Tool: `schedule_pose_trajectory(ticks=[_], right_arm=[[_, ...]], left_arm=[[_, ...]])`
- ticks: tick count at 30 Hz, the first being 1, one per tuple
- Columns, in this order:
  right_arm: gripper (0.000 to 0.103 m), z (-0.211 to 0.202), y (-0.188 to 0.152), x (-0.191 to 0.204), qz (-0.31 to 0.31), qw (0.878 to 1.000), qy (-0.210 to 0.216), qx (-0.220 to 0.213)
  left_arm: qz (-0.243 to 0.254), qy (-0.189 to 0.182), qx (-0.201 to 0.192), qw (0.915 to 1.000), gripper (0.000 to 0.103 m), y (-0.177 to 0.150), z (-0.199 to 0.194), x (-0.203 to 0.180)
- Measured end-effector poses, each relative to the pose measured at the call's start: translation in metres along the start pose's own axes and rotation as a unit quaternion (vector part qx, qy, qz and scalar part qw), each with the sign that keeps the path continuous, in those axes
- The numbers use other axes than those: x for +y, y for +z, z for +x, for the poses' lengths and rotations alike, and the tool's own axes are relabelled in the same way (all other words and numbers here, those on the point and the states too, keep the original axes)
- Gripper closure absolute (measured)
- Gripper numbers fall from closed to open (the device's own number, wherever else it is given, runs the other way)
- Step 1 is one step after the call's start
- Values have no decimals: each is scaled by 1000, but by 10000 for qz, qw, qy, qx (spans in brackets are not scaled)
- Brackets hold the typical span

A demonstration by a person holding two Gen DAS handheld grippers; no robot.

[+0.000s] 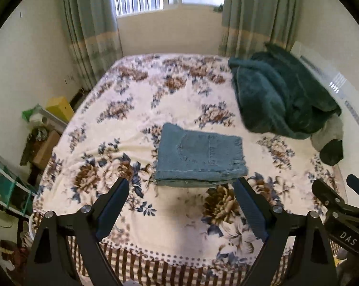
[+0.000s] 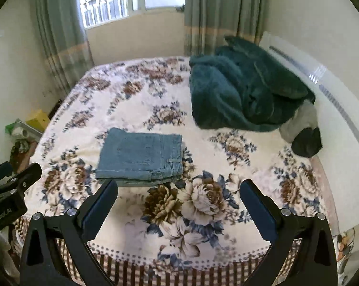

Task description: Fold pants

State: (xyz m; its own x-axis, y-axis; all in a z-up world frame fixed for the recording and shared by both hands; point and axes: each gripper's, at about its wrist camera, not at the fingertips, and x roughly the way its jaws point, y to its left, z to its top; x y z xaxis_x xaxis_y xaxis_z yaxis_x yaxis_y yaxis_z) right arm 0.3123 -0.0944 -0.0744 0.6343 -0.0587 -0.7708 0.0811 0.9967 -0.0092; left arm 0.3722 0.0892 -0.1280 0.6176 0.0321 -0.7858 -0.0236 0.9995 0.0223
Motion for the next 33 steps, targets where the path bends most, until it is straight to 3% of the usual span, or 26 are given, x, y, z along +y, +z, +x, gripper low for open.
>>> schedule_pose_trajectory(ticks=[8,14,22,30,33], right_arm=[[0,-146,-1,0,-271,9976,97,-634],[0,-223,-4,4,-253,9957,134,-883],[0,-276,-19,14,-234,9946,210,-990],[0,-293,-25,10,-140,9941,217,-1058],[0,-293,-27,8,-137,9943,292,-1012]], left_arm=[[-124,181,-405,9989,13,-12,-105,0],[-108,127,-618,9979,13,-20,-156,7],[-12,137,-809,9966,13,-31,-190,21],[-57,111,-941,9955,13,-40,-211,24],[-78,128,-867,9961,2,-43,-211,24]])
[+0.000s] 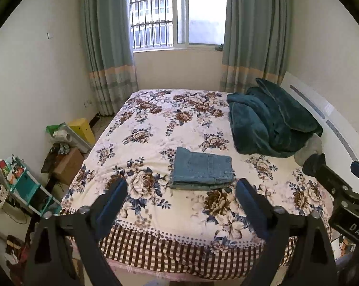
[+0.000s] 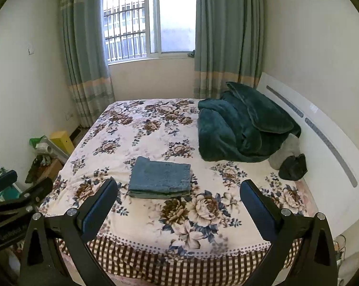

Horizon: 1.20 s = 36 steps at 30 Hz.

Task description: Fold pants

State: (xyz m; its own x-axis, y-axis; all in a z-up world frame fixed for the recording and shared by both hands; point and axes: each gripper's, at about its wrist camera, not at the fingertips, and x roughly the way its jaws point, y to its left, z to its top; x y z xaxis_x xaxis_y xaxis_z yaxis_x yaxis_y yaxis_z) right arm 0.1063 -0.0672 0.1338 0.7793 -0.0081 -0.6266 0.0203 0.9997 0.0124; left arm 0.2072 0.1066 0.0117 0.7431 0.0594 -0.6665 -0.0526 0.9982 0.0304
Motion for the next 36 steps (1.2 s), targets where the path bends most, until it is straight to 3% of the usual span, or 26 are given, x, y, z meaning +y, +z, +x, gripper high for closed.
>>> schedule_pose_trajectory(ticks=[16,36], right_arm=[[0,19,-13,-1,-53,9997,60,227],[0,19,-18,0,-29,9996,107,256]], left_arm=[[-69,224,55,9997,0,-12,-6,4],[-73,210,62,9997,0,-15,-11,3]])
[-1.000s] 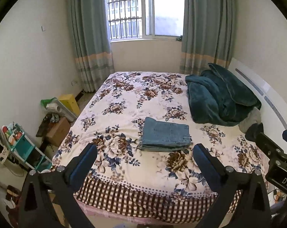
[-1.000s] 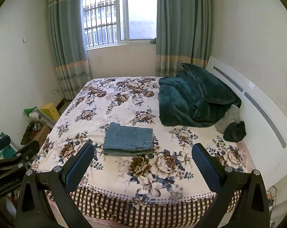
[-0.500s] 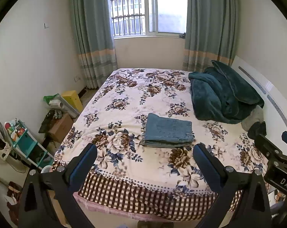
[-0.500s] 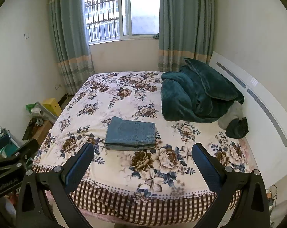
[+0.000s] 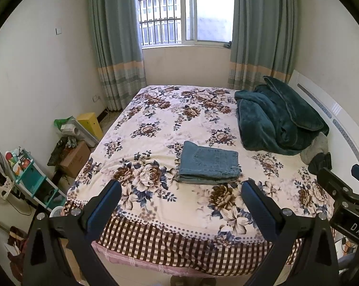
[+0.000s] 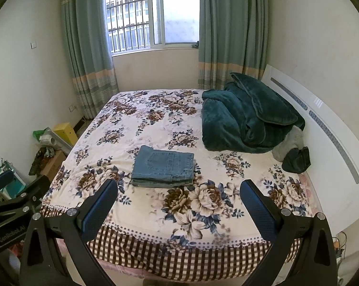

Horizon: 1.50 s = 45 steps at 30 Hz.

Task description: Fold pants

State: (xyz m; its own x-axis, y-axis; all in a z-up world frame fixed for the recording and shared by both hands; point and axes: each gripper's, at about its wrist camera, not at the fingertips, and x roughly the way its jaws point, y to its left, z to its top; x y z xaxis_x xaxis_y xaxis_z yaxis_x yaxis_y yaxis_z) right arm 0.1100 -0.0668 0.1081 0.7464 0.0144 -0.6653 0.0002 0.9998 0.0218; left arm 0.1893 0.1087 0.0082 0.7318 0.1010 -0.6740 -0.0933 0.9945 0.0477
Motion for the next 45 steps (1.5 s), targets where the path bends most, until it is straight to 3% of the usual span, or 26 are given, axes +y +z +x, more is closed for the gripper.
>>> schedule_pose_trajectory(ticks=[45], right_arm=[[0,-2,-6,1,-6,10000,-42,22]], left_arm=[[-113,136,-87,9998,0,6,-6,-9]])
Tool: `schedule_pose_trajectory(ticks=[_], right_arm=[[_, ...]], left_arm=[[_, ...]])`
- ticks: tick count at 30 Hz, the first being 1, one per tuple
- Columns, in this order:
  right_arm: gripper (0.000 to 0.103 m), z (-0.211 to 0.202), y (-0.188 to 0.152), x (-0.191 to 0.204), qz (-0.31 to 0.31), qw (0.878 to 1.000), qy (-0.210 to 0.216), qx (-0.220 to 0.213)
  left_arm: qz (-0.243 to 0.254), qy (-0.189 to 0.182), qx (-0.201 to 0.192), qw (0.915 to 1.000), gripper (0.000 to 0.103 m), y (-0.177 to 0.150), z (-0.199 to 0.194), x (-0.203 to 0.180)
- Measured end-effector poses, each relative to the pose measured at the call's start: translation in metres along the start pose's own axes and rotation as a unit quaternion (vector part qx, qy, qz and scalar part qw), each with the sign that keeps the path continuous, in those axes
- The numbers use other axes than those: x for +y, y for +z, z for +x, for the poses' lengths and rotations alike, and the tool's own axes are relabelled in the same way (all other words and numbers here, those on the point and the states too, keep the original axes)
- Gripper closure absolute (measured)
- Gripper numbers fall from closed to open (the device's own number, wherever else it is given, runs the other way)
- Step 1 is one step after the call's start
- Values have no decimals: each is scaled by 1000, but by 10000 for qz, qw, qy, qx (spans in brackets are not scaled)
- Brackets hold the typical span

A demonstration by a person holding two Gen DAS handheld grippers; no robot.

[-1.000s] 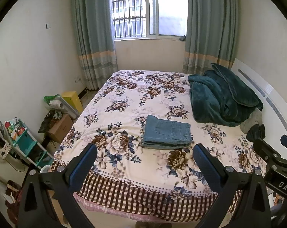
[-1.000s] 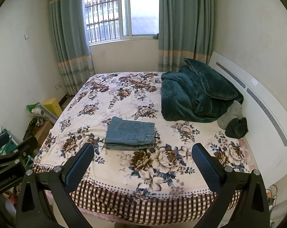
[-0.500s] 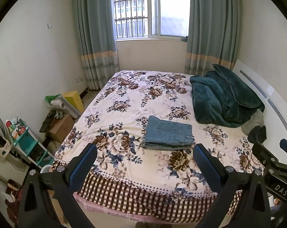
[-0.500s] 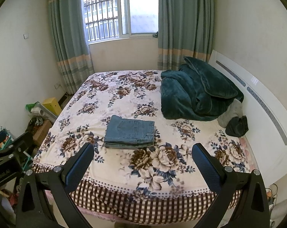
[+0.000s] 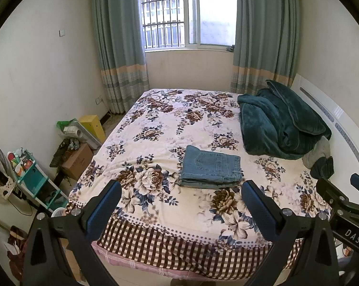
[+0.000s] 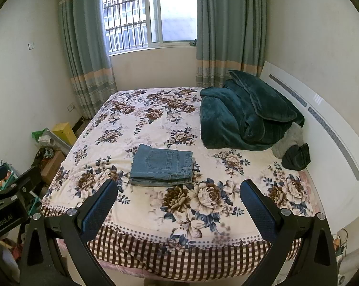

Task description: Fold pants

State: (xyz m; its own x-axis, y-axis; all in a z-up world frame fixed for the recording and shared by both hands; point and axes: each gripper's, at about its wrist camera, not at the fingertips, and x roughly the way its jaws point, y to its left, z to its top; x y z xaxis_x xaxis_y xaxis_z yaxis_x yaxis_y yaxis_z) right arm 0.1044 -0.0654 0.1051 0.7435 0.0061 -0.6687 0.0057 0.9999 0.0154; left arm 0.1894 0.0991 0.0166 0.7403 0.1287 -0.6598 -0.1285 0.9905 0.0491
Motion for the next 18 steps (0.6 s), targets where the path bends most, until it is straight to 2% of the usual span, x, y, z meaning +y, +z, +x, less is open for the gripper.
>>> schedule_pose_trajectory(ticks=[15,18], right_arm=[[0,0,1,-2,17,10000,3,0],[0,0,1,-2,24,10000,5,6]], left_arm=[[1,2,-9,10000,0,-1,-1,-1],[1,-25,-108,9999,0,0,-4,0]])
